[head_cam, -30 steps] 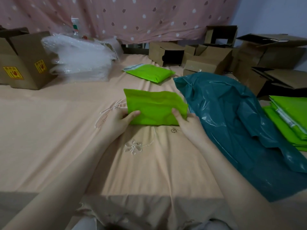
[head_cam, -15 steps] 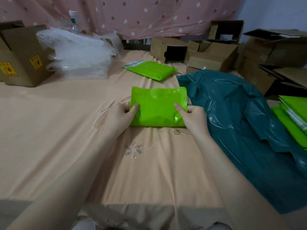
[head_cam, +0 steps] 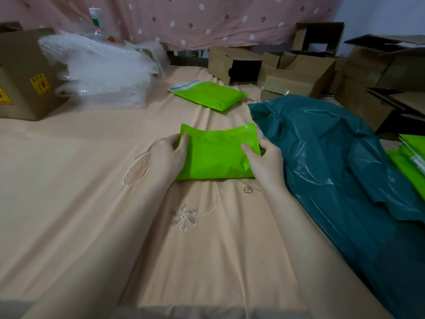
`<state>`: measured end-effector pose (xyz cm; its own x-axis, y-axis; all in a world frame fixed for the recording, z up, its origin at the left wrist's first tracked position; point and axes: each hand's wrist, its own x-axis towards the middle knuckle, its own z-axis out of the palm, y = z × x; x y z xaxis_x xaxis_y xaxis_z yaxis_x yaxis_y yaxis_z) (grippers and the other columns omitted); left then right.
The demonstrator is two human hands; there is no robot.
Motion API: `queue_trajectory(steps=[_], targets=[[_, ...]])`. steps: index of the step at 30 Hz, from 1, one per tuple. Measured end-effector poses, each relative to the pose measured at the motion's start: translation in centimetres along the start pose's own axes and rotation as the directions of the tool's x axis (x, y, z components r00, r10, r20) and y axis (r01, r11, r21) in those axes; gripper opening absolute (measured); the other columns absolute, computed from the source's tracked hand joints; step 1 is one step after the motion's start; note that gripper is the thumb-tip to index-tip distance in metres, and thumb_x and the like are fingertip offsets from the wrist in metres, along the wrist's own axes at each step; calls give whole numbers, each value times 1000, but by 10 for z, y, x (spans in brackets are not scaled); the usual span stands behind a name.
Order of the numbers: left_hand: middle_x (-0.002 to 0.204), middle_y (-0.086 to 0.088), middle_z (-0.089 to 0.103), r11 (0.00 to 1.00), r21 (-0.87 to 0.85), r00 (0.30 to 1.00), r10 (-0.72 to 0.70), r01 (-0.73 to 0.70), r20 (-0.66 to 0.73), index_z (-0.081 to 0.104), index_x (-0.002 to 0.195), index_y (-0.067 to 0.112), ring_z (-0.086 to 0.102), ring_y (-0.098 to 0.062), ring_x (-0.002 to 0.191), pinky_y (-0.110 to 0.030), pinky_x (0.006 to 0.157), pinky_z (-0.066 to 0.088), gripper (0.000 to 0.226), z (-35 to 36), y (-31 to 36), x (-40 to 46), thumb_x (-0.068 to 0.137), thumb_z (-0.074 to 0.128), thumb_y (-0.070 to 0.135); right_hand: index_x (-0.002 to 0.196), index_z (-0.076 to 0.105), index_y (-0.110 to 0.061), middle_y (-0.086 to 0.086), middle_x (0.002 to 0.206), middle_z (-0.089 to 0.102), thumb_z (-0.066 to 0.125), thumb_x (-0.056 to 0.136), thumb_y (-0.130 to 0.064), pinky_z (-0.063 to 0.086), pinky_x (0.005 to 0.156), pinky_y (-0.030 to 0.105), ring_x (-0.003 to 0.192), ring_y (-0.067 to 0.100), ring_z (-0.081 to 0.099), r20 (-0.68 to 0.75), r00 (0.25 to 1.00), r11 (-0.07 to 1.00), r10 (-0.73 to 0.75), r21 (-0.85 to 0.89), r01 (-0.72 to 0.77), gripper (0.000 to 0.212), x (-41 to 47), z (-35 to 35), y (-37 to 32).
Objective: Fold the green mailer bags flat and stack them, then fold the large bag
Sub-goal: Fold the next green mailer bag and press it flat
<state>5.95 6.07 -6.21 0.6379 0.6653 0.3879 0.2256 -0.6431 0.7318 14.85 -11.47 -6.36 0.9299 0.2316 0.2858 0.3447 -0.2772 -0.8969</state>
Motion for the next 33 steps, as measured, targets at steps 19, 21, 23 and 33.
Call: queue_trajectory(steps=[19,21,23,33], targets=[[63,6,71,593,-743,946,-265,312,186,71,66,18,66,-8,64,-27,67,51,26,-9,15,-3,89,61,26,95,73,-11,9,96,73,67,86,-28,53,90,48,96,26,68,140,958,812,251,509,-287,19,1,-7,-15],[63,4,71,567,-760,944,-263,317,198,72,63,18,67,-8,63,-25,65,52,28,-10,15,-5,88,62,27,93,73,-11,7,94,74,67,86,-22,53,90,47,94,24,69,131,957,804,260,520,-289,14,0,-8,-16],[68,2,72,558,-769,948,-236,312,213,73,72,16,67,-12,68,-29,71,52,21,-11,15,-5,88,62,25,87,73,-13,7,92,74,68,85,-16,53,89,47,92,25,69,126,957,802,259,524,-286,7,-1,-8,-16],[65,5,71,529,-789,945,-252,313,207,71,86,15,64,-7,62,-20,58,51,10,-14,15,-5,88,61,18,80,73,-14,12,91,73,67,85,-12,53,89,47,92,29,67,74,975,832,211,510,-219,8,-3,-10,-19]])
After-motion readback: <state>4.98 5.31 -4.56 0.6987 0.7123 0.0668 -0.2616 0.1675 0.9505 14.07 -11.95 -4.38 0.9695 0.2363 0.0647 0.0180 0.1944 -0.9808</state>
